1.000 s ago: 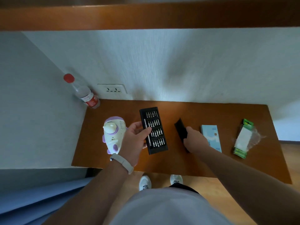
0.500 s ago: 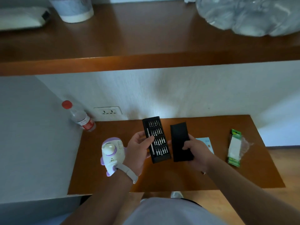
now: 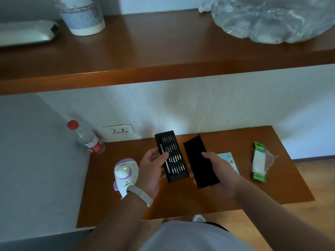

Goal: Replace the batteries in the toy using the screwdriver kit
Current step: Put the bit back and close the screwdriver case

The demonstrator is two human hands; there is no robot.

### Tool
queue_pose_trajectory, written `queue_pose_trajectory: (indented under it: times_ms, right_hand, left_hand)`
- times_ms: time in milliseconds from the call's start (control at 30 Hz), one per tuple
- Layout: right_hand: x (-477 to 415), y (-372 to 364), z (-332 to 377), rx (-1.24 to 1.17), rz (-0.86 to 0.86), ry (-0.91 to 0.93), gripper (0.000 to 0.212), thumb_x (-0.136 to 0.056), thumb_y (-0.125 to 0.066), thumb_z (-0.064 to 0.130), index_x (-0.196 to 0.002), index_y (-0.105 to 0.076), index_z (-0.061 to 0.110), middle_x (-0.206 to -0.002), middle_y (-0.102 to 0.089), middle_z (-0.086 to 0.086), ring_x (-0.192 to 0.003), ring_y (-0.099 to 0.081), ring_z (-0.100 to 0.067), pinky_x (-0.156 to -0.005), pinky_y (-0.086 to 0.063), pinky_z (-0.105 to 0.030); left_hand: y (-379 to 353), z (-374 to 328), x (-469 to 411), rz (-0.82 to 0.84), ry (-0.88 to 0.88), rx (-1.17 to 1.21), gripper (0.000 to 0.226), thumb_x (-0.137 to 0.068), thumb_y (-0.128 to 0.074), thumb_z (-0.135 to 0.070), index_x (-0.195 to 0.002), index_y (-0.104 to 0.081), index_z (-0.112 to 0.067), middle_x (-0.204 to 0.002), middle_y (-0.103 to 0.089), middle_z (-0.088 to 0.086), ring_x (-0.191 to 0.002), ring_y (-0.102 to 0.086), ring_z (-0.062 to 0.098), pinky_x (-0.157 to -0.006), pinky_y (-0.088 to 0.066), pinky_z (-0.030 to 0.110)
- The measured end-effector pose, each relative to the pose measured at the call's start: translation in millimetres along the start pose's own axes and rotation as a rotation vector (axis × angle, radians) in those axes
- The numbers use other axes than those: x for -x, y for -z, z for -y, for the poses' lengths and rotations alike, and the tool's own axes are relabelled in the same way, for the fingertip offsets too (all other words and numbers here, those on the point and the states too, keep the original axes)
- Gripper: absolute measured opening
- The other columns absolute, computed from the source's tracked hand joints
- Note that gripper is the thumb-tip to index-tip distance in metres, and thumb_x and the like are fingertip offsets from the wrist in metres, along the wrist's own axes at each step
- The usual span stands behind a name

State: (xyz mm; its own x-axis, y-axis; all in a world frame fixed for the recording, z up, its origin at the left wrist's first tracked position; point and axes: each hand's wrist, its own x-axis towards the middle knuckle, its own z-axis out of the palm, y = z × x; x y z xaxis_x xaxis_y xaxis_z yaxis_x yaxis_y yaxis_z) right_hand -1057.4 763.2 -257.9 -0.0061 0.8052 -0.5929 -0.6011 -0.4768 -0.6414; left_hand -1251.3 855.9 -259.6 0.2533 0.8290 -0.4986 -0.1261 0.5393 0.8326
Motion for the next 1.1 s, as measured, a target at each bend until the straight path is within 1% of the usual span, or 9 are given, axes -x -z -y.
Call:
queue_pose_trajectory:
  times_ms: [100, 200, 367, 500, 600, 733, 867, 933, 1100]
  right_hand:
    - [3.2, -5.7, -3.0, 0.080, -0.050, 0.012, 0.046, -0.094, -0.056, 0.048, -0.114, -0.070, 0.009, -0.108, -0.070, -0.023, -0.089, -0.070, -0.034, -0.075, -0.058, -0.043]
    - [7.0, -14.3, -6.1, 0.154, -0.085, 0.038, 0.045, -0.097, -0.049, 0.049, -0.114, -0.069, 0.012, -0.104, -0.073, -0.019, -0.088, -0.071, -0.030, -0.073, -0.059, -0.038]
    - [20.5, -33.3, -7.8, 0.409, -0.026, 0.157, 0.028, -0.094, -0.051, 0.048, -0.116, -0.066, 0.041, -0.105, -0.070, -0.005, -0.087, -0.069, -0.020, -0.070, -0.054, -0.029]
    - [17.5, -55.6, -15.6, 0.440, 0.019, 0.181, 0.024, -0.100, -0.053, 0.035, -0.122, -0.060, 0.040, -0.107, -0.070, -0.003, -0.092, -0.070, -0.016, -0.074, -0.056, -0.026]
    - [9.9, -74.9, -20.2, 0.520, -0.015, 0.248, 0.025, -0.101, -0.051, 0.037, -0.125, -0.055, 0.039, -0.111, -0.067, -0.007, -0.089, -0.069, -0.014, -0.071, -0.056, -0.025]
    - [6.9, -82.5, -25.1, 0.656, 0.005, 0.264, 0.039, -0.093, -0.063, 0.039, -0.129, -0.048, 0.042, -0.116, -0.064, -0.003, -0.097, -0.068, -0.013, -0.078, -0.059, -0.028]
    - [5.1, -88.8, -26.2, 0.822, -0.021, 0.293, 0.061, -0.088, -0.072, 0.033, -0.141, -0.042, 0.036, -0.116, -0.061, 0.012, -0.096, -0.065, 0.000, -0.076, -0.059, -0.023]
    - [3.9, -94.7, -27.1, 0.922, -0.019, 0.324, 0.068, -0.085, -0.073, 0.037, -0.144, -0.038, 0.037, -0.115, -0.057, 0.020, -0.095, -0.062, 0.006, -0.074, -0.058, -0.020]
    - [0.7, -104.2, -26.7, 1.103, -0.051, 0.401, 0.074, -0.083, -0.072, 0.040, -0.146, -0.034, 0.039, -0.116, -0.051, 0.022, -0.093, -0.064, -0.006, -0.070, -0.059, -0.021]
  left_hand:
    - [3.3, -4.8, 0.7, 0.015, -0.009, 0.005, 0.019, -0.095, -0.062, -0.009, -0.114, -0.063, -0.012, -0.105, -0.075, 0.011, -0.087, -0.075, 0.024, -0.063, -0.059, 0.035]
    - [7.6, -10.9, 2.0, 0.030, -0.014, 0.002, 0.018, -0.096, -0.060, -0.008, -0.114, -0.061, -0.011, -0.107, -0.073, 0.012, -0.088, -0.075, 0.024, -0.066, -0.060, 0.039]
    - [15.0, -20.2, 5.9, 0.032, -0.034, 0.025, 0.020, -0.096, -0.060, -0.006, -0.116, -0.059, -0.008, -0.111, -0.072, 0.014, -0.093, -0.073, 0.029, -0.079, -0.061, 0.049]
    - [14.9, -16.4, 11.2, 0.009, -0.069, 0.010, 0.019, -0.095, -0.061, -0.007, -0.114, -0.060, -0.008, -0.109, -0.072, 0.016, -0.088, -0.074, 0.028, -0.067, -0.060, 0.038]
    - [16.7, -15.4, 9.8, -0.039, -0.082, 0.025, 0.018, -0.096, -0.061, -0.009, -0.114, -0.059, -0.009, -0.107, -0.072, 0.014, -0.091, -0.073, 0.030, -0.065, -0.060, 0.037]
    - [30.8, -15.2, 8.9, -0.060, -0.112, 0.005, 0.018, -0.095, -0.062, -0.008, -0.113, -0.059, -0.010, -0.100, -0.074, 0.007, -0.088, -0.075, 0.025, -0.064, -0.060, 0.034]
    - [39.1, -16.5, 11.3, -0.064, -0.124, 0.009, 0.019, -0.093, -0.061, -0.004, -0.111, -0.060, -0.011, -0.089, -0.076, -0.003, -0.084, -0.075, 0.020, -0.063, -0.060, 0.032]
    - [42.5, -19.4, 12.0, -0.075, -0.115, 0.039, 0.019, -0.093, -0.061, -0.003, -0.111, -0.059, -0.010, -0.093, -0.076, 0.001, -0.083, -0.075, 0.018, -0.063, -0.060, 0.032]
    - [50.5, -29.6, 15.5, -0.089, -0.093, 0.097, 0.021, -0.096, -0.060, -0.007, -0.117, -0.057, -0.006, -0.107, -0.071, 0.016, -0.085, -0.075, 0.022, -0.063, -0.060, 0.035]
